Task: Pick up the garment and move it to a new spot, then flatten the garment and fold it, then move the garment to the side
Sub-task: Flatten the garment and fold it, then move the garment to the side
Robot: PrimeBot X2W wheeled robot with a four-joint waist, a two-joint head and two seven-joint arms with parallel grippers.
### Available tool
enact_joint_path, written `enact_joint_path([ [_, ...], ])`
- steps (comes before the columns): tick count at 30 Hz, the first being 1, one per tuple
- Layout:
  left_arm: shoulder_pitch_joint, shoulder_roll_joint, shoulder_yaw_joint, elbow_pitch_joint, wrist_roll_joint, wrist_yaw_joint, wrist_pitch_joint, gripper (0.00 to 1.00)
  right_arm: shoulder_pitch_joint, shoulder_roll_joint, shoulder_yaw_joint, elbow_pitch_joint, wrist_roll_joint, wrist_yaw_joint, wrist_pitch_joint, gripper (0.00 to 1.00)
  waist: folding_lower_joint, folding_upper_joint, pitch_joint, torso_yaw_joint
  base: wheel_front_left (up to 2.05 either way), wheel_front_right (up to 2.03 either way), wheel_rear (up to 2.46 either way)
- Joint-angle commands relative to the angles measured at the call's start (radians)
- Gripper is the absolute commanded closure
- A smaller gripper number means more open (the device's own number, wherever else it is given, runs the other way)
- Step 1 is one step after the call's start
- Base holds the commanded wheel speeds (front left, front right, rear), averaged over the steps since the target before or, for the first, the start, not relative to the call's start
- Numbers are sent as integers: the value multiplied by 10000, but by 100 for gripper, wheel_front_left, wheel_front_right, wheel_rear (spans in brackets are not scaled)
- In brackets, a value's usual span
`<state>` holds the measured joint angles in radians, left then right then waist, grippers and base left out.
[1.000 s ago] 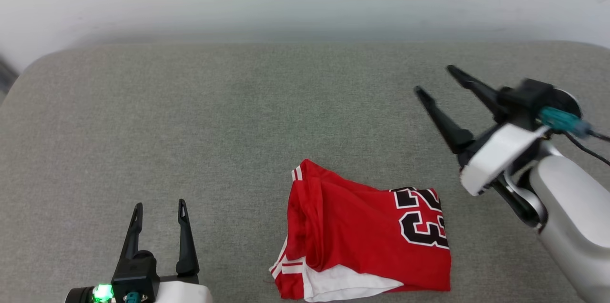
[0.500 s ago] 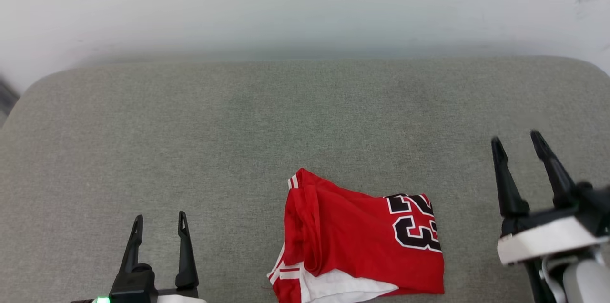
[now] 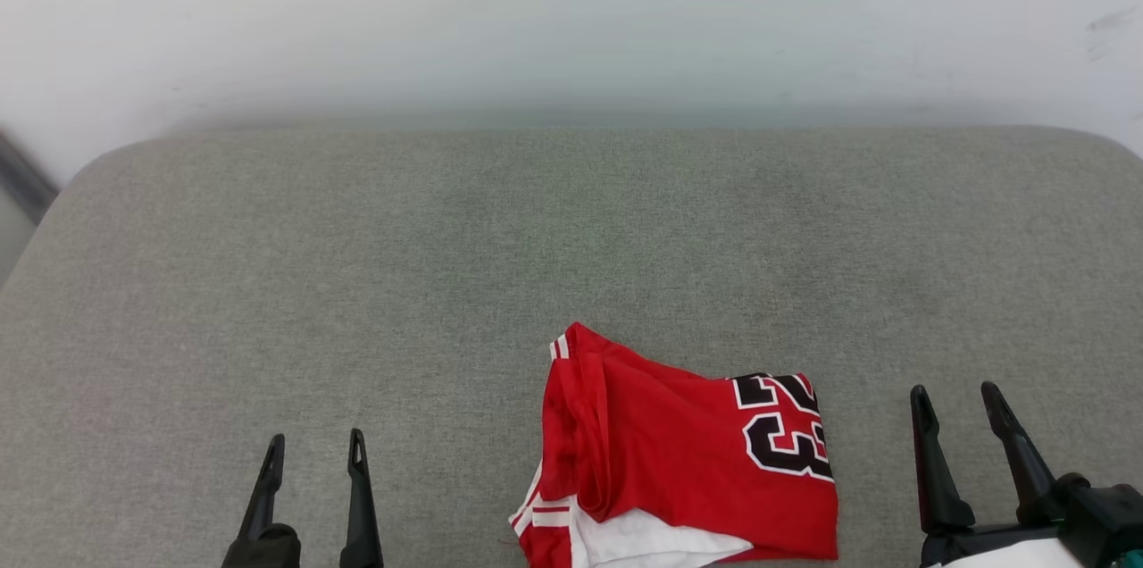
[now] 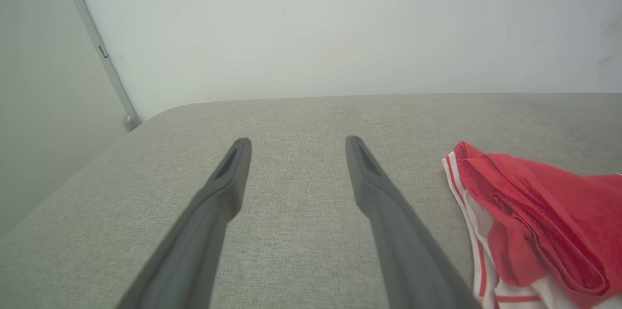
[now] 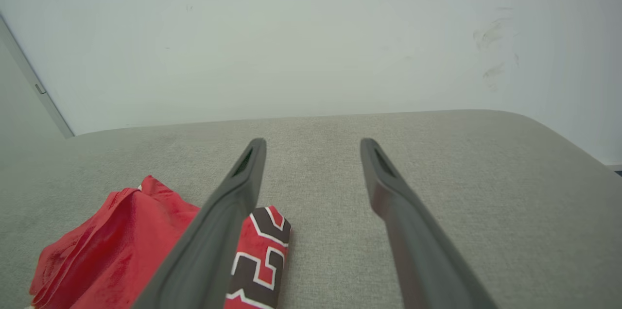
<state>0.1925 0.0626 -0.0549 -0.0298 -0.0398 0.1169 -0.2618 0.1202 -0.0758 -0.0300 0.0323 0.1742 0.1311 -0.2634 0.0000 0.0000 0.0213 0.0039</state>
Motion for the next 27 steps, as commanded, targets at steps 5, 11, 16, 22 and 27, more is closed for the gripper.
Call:
enact_joint_path([
  [5, 214, -6, 45, 51, -53, -77, -43, 0, -115, 129, -127, -145, -178, -8, -13, 0, 0, 0, -52, -13, 0, 0, 0],
  [11, 67, -20, 142, 77, -84, -136, -45, 0, -1392, -202, -347, -585, -474, -8, -13, 0, 0, 0, 17, -50, 0, 0, 0],
  [16, -157, -32, 165, 136, -38, -208, -45, 0, -3012, -1227, 227, -475, -438, -8, 364, 0, 0, 0, 187, -39, 0, 0, 0],
  [22, -323, -36, 221, 230, -11, -295, -43, 0, -4443, -3241, 2189, 218, 1098, -8, 4272, 0, 0, 0, 326, 10, 0, 0, 0],
  [27, -420, -44, 249, 247, 13, -360, -43, 0, -4888, -4815, 3384, 448, 3724, -10, 7883, 0, 0, 0, 519, 95, 0, 0, 0],
])
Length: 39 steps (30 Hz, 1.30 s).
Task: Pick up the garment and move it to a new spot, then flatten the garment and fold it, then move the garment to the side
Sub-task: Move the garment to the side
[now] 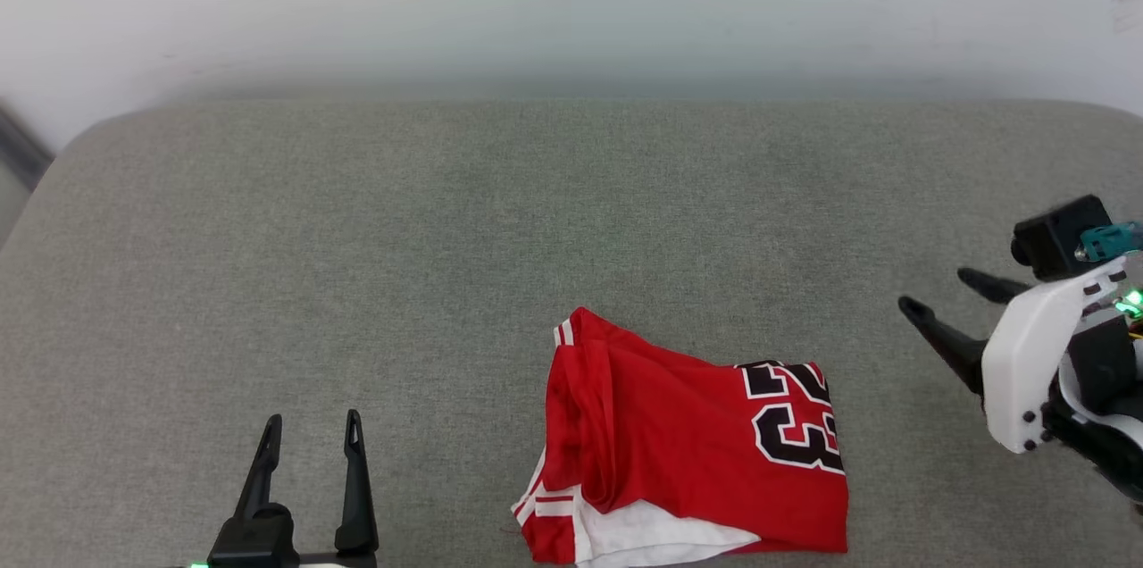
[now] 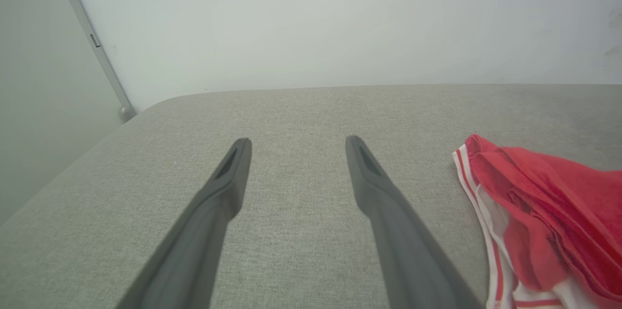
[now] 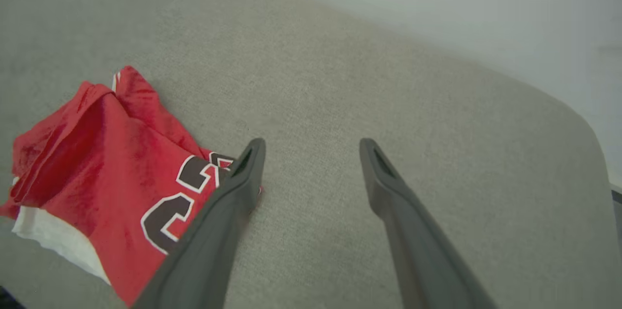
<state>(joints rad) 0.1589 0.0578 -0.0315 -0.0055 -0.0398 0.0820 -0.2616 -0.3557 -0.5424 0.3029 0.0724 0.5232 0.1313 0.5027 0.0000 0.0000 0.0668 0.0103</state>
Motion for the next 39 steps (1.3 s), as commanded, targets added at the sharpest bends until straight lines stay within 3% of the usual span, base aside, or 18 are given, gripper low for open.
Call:
enact_joint_path([
  [1, -132, 2, 23, 5, 14, -25, -45, 0, -112, -414, 255, 56, 799, -12, 782, 0, 0, 0, 112, 48, 0, 0, 0],
  [6, -368, -15, 15, 5, 26, -87, -45, 0, 207, -1046, 723, 263, 3293, -10, 2657, 0, 0, 0, 482, 154, 0, 0, 0],
  [12, -835, -38, -110, 11, 8, -113, -45, 0, 204, -592, 1062, 692, 4702, -10, 3134, 0, 0, 0, 1083, 340, 0, 0, 0],
  [17, -1400, -56, -241, 36, 28, -96, -45, 0, -255, 226, 1913, 1508, 4917, -10, 2843, 0, 0, 0, 1809, 562, 0, 0, 0],
  [25, -1702, -71, -395, 145, -54, -14, -45, 0, -155, 575, 3861, 2720, 3952, -16, 2436, 0, 0, 0, 2149, 742, 0, 0, 0],
  [26, -1710, -71, -394, 158, -72, -5, -45, 0, -204, 567, 4012, 2849, 3854, -19, 2275, 5, 0, 0, 2157, 739, 0, 0, 0],
  [27, -1708, -73, -383, 169, -87, 25, -45, 0, -272, 573, 4102, 2994, 3804, -23, 2069, 60, 0, 0, 2152, 724, 0, 0, 0],
  [28, -1696, -75, -374, 178, -79, 54, -45, 0, -365, 582, 4179, 3103, 3768, -30, 1900, 100, 0, 0, 2126, 702, 0, 0, 0],
  [39, -1187, -78, -158, 226, -140, 112, -45, 0, -2078, -461, 4823, 2374, 2899, -16, -500, 100, 0, 0, 1253, -43, 0, 0, 0],
])
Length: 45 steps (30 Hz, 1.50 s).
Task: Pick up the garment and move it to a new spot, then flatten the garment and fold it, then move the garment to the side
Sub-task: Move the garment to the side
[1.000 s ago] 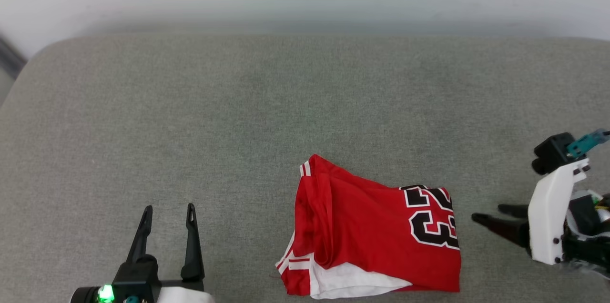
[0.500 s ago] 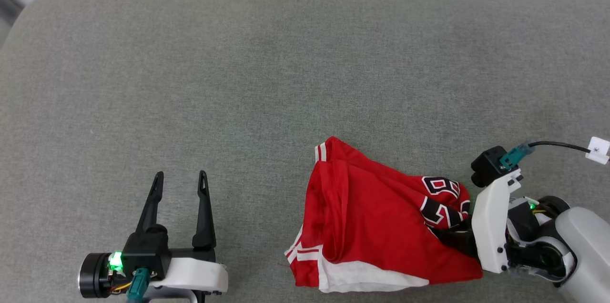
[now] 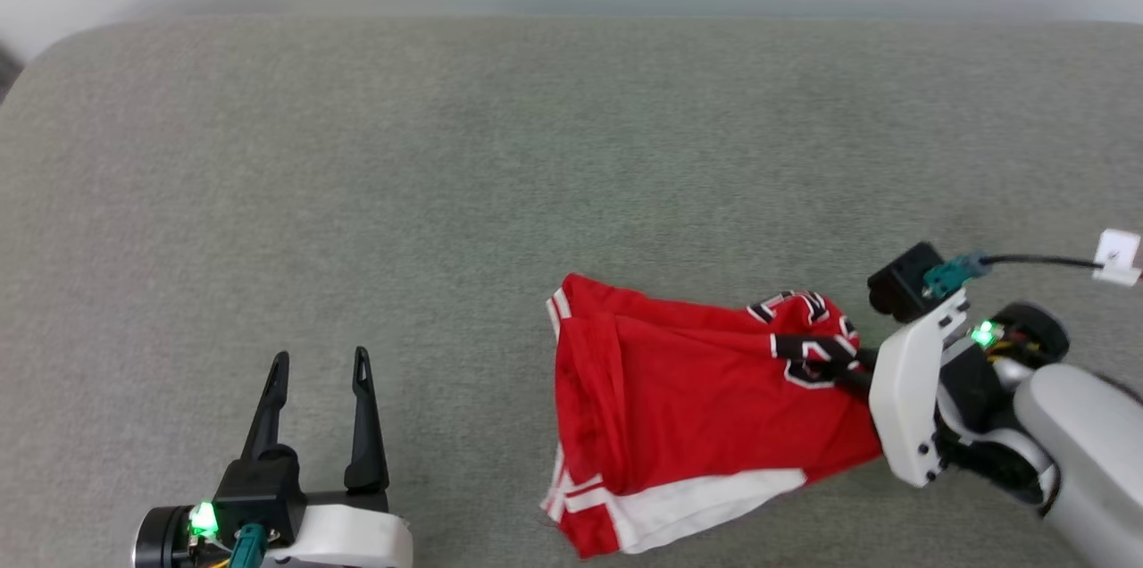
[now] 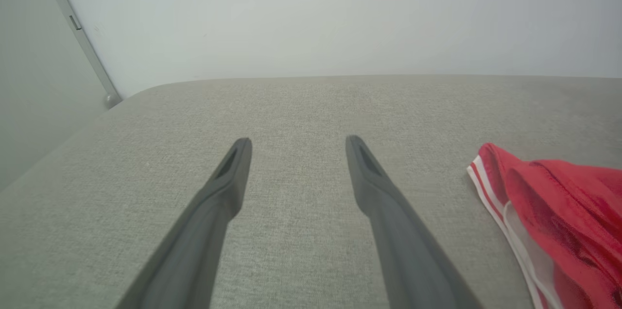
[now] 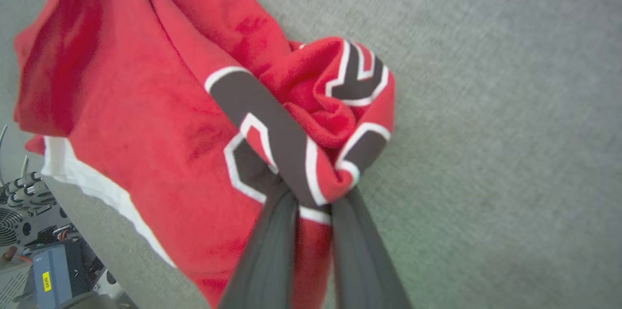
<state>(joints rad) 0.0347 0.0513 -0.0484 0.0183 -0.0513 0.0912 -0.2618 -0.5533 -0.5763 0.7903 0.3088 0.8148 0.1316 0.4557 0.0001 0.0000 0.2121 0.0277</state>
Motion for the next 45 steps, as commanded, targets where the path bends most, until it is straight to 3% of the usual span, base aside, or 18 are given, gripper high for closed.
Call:
enact_joint_path([
  [1, 109, -13, 37, -45, -22, 21, -44, 0, -233, -247, 27, -160, -128, -20, -146, 100, -1, 0, -269, -340, 0, 0, 0],
  [11, 337, -10, 387, -348, 84, -26, -34, 0, -1374, -1642, 109, -1903, -1026, -17, -337, 100, -1, 0, -130, -2049, 0, 0, 0],
  [19, 34, 151, 532, -673, 318, -58, -34, 0, -1616, -2215, -1035, -1740, -1227, -19, -429, 100, -1, 0, 678, -3258, 0, 0, 0],
  [30, -877, 635, 490, -981, 542, -300, -34, 0, -2754, -2498, -1969, 1390, -2131, -19, -894, 100, -1, 0, 2214, -3378, 0, 0, 0],
  [38, -1384, 839, 380, -1288, 627, -302, -34, 0, -3954, -1923, -3304, 4274, -3080, -19, -1547, 100, -1, 0, 3228, -3050, 0, 0, 0],
  [44, -1557, 896, 392, -1334, 582, -203, -31, 0, -4372, -1145, -3981, 5747, -3725, -17, -2106, 100, -1, 0, 3447, -2933, 0, 0, 0],
  [45, -1557, 886, 379, -1308, 564, -192, -30, 0, -4406, -1055, -4055, 5938, -3875, -17, -2201, 57, -1, 0, 3401, -2916, 0, 0, 0],
])
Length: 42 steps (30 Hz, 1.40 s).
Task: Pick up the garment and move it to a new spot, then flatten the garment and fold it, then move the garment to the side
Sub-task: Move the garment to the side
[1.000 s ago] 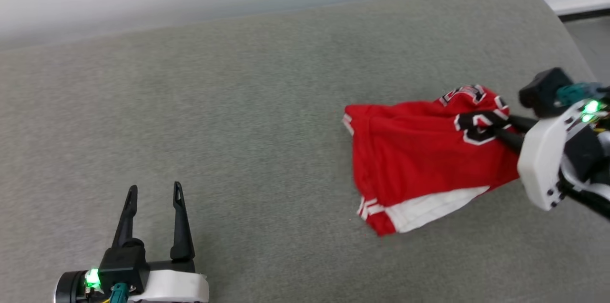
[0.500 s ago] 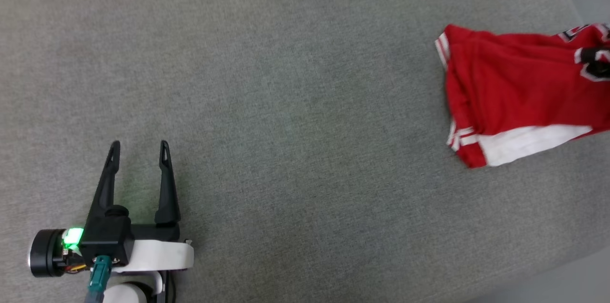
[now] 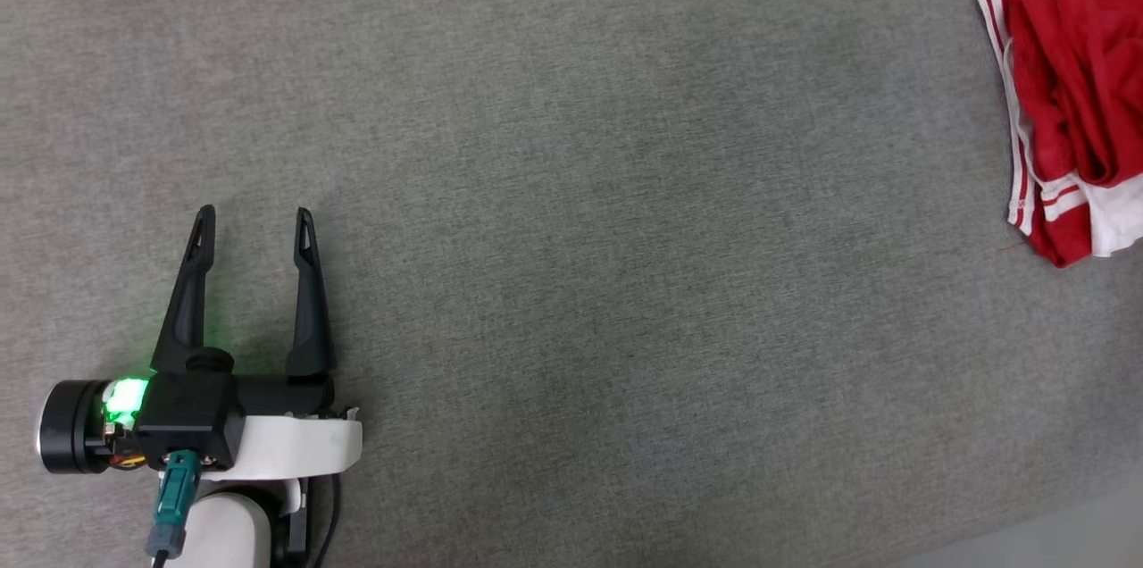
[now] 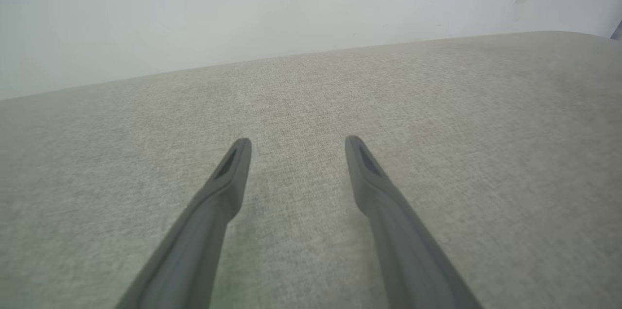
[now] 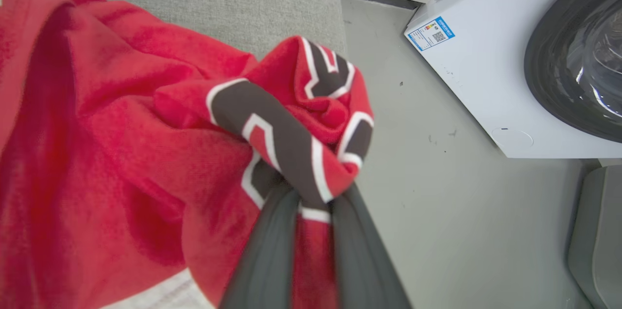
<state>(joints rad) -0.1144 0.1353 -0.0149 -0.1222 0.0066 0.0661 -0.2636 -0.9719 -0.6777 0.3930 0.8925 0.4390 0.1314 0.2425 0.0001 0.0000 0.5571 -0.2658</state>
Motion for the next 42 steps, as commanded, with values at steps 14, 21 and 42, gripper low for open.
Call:
enact_joint_path([
  [14, 645, -419, -38, 376, -431, 288, -17, 0, -633, 683, -1570, -170, -3401, -15, -4220, 0, -1, 0, -1970, 504, 0, 0, 0],
  [21, 1044, -602, -30, 460, -545, 398, -17, 0, 231, 1941, -2469, -1912, -4320, -15, -5051, 0, -1, 0, -2672, 976, 0, 0, 0],
  [42, 2073, -819, -179, 948, -754, 341, -17, 0, 6519, 4532, -3392, -6993, -3357, -16, -5070, 0, -1, 0, -4319, 2294, 0, 0, 0],
])
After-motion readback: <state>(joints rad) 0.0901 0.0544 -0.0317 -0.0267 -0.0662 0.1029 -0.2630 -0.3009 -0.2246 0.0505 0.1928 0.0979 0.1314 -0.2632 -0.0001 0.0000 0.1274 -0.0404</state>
